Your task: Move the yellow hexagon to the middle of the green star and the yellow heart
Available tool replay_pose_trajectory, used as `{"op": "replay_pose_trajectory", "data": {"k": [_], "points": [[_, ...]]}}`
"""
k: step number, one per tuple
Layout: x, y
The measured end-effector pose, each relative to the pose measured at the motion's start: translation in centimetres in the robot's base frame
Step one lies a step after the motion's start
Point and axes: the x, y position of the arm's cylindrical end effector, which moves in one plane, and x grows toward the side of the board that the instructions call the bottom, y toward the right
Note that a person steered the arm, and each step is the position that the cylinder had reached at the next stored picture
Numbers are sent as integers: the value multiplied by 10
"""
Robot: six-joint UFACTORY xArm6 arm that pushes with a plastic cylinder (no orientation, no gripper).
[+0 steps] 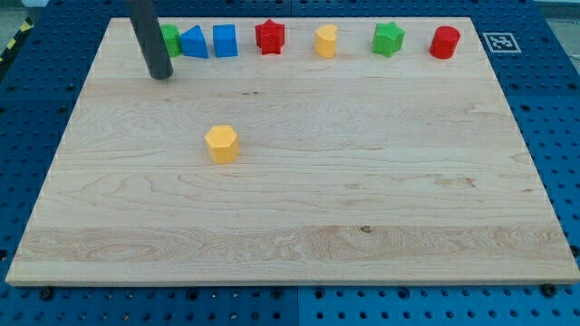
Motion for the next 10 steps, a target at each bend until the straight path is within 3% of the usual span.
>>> {"op": "replay_pose_trajectory", "data": {"k": [3,4,8,10], "points": [[142,34],[159,39],[118,144],[72,213]]}}
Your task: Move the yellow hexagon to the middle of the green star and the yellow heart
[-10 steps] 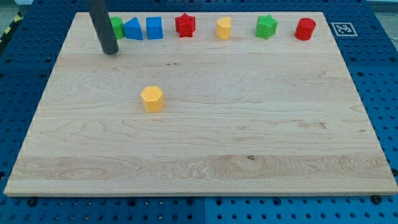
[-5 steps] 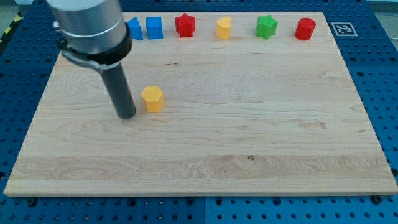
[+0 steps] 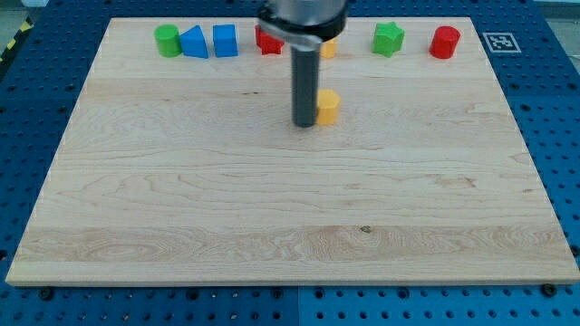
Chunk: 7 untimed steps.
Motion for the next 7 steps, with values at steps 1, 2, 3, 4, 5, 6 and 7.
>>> {"op": "replay_pose_trajectory", "data": {"k": [1,2,3,4,5,6,7], "points": [[-21,38],[-38,68],[-37,71],[-28,95],[-32,118],[-43,121],[-57,121]]}}
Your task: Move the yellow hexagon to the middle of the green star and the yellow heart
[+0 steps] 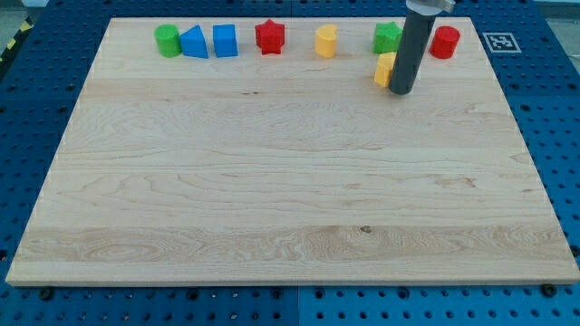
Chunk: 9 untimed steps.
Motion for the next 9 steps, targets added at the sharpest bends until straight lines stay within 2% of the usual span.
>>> {"op": "replay_pose_trajectory", "data": {"k": [4,9], "points": [[-49,-11],[-60,-44]]}}
